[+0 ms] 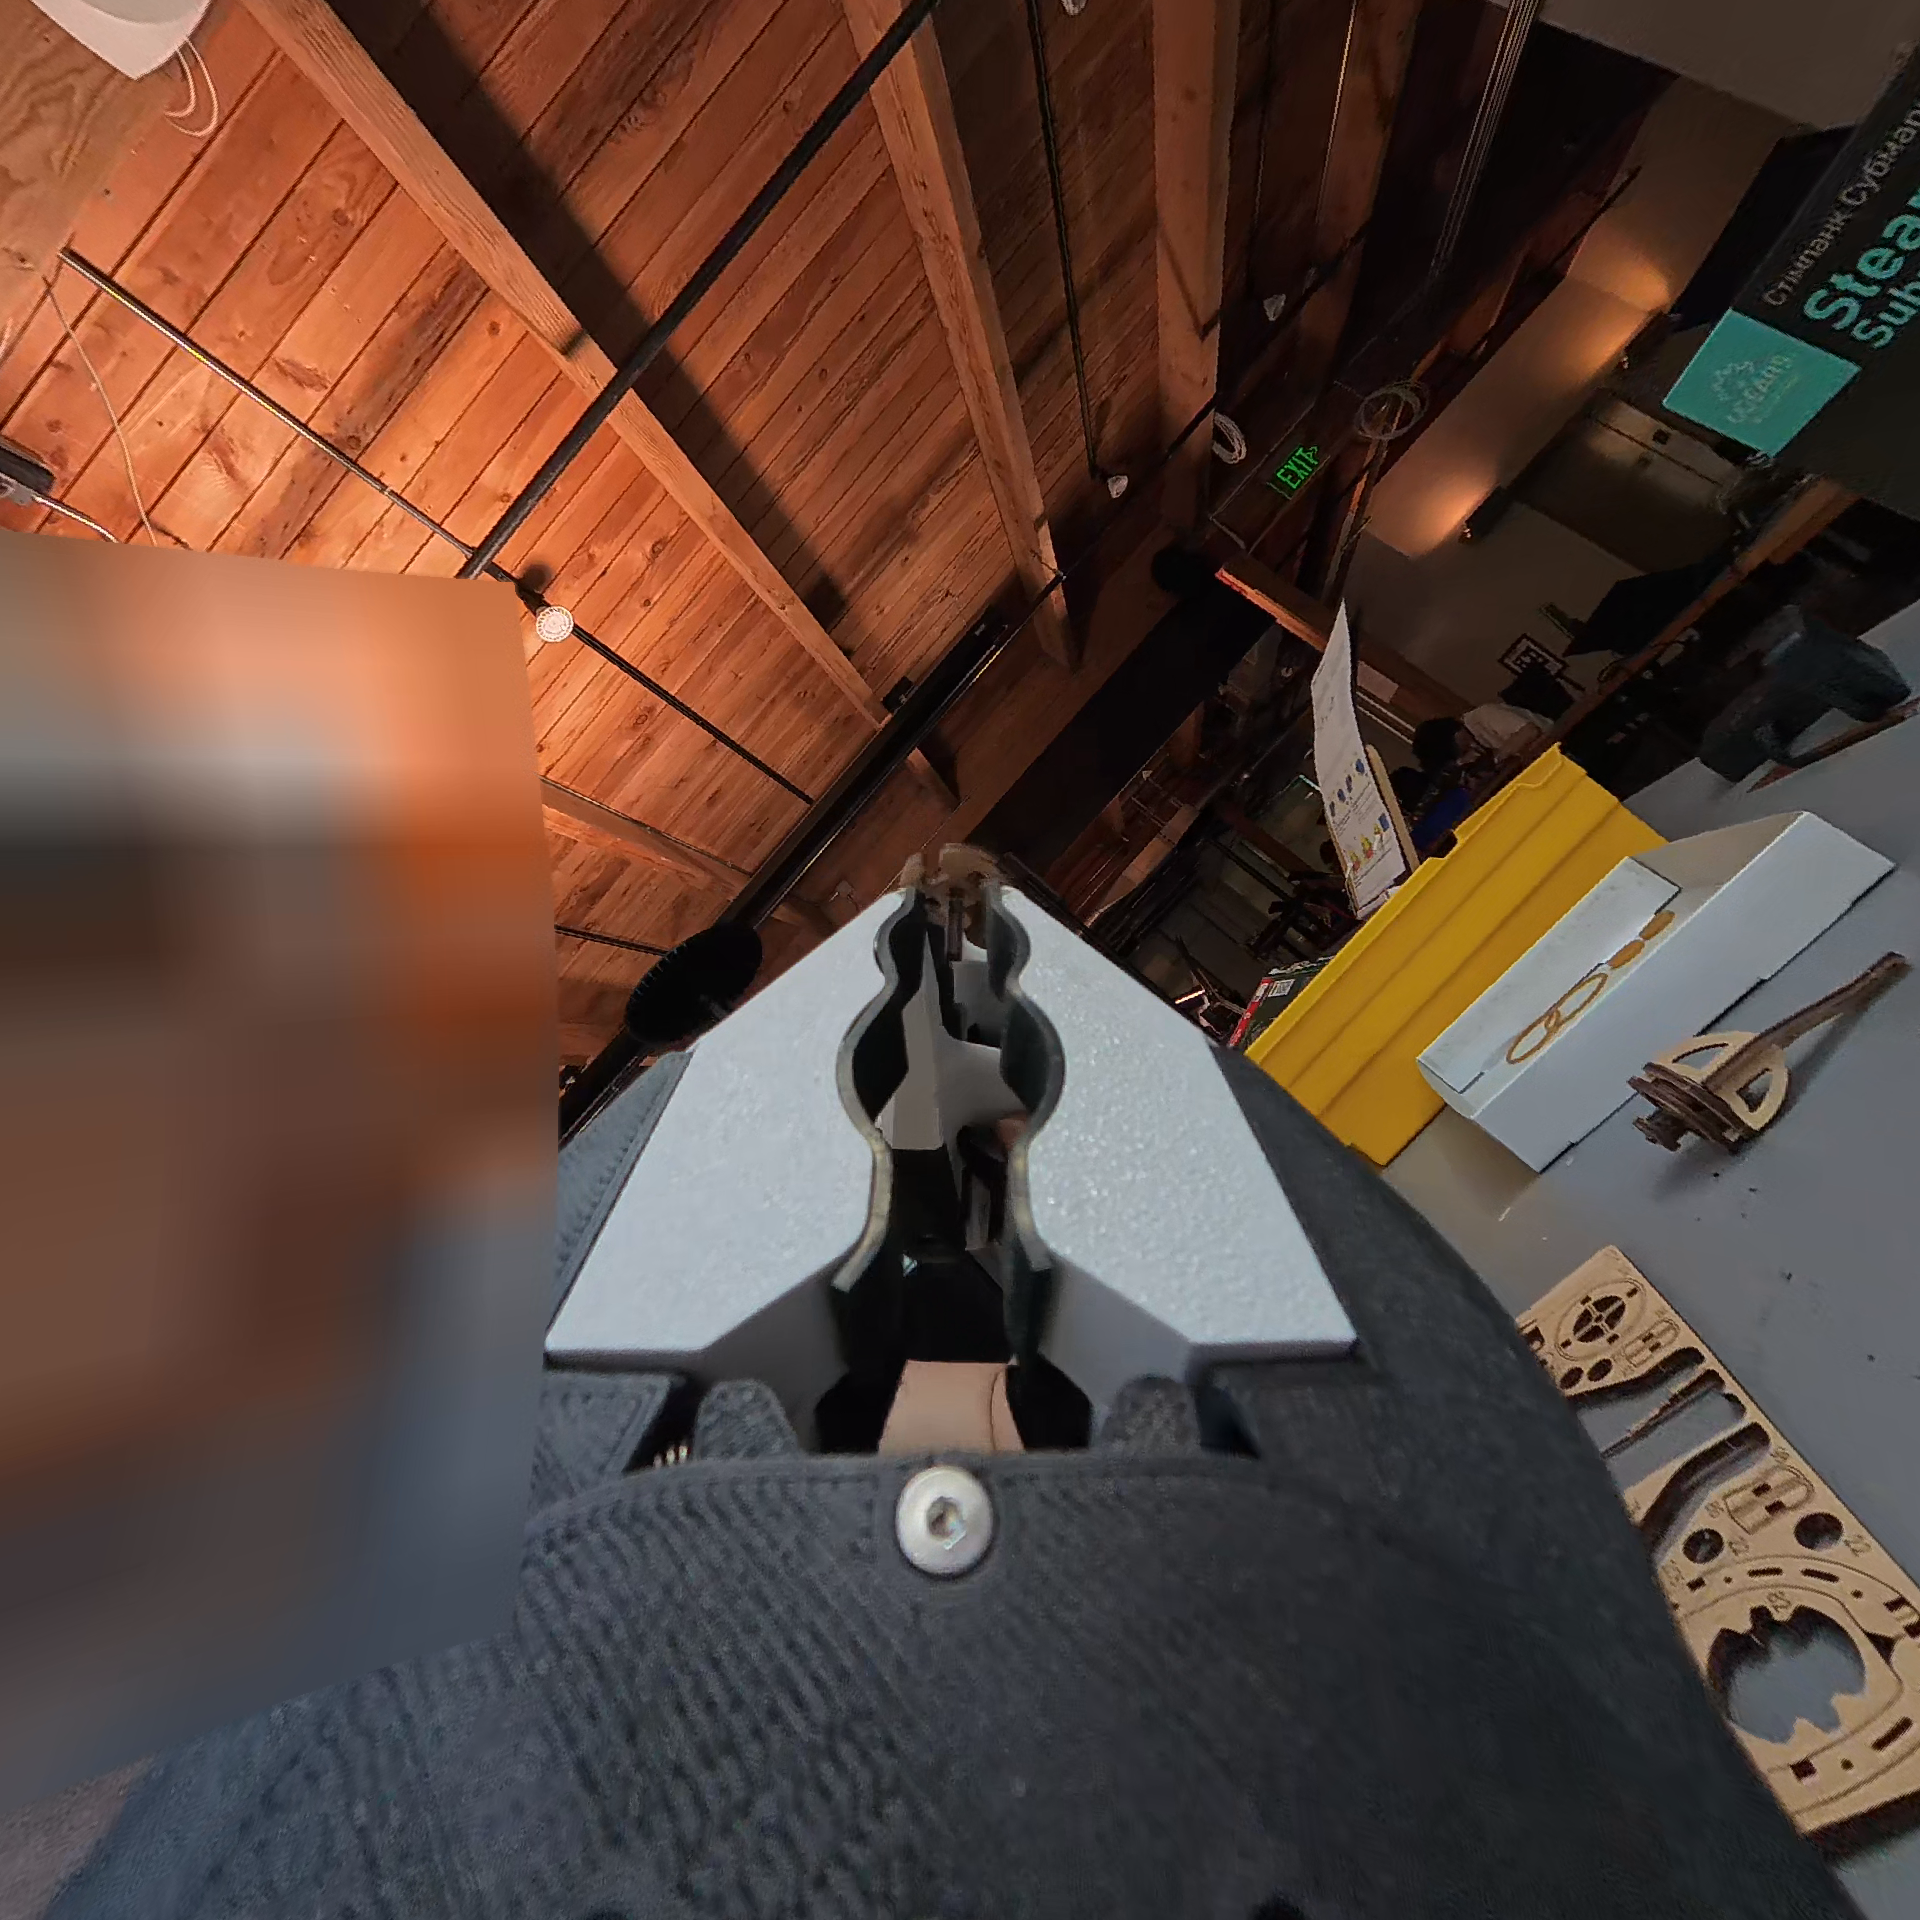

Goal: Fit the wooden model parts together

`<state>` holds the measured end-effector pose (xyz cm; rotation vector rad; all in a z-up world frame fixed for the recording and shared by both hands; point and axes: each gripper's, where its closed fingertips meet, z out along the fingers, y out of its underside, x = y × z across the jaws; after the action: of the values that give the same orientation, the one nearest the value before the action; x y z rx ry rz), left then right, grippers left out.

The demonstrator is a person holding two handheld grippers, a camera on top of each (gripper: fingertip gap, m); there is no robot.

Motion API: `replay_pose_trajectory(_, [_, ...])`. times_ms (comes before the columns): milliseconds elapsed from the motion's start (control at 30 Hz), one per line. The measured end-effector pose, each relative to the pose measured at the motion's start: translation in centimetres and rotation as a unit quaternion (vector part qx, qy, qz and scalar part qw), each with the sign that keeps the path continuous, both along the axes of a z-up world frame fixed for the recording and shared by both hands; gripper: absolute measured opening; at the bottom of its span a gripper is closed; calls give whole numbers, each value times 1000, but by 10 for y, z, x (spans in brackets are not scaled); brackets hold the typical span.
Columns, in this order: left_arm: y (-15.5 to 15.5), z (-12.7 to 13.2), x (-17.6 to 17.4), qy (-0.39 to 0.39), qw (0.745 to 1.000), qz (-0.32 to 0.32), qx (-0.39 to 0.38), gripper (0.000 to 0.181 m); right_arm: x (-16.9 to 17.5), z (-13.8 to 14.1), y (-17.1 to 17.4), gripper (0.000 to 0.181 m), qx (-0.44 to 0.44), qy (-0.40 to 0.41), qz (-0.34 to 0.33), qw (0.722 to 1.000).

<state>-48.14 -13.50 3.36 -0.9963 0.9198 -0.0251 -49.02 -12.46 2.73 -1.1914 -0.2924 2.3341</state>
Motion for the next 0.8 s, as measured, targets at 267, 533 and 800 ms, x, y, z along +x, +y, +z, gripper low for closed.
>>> replay_pose_trajectory(267, [-5, -2, 1, -7, 998, -54, -31, 0, 13, -1, -2, 29, 50, -58, 6, 997])
replay_pose_trajectory(533, [-13, -3, 6, -40, 982, -147, -113, 0, 28, -1, -18, 57, 541, -227, -150, 796])
replay_pose_trajectory(800, [-20, -8, 10, -23, 977, -174, -121, 0, 6, -20, -22, 50, 663, -317, -105, 670])
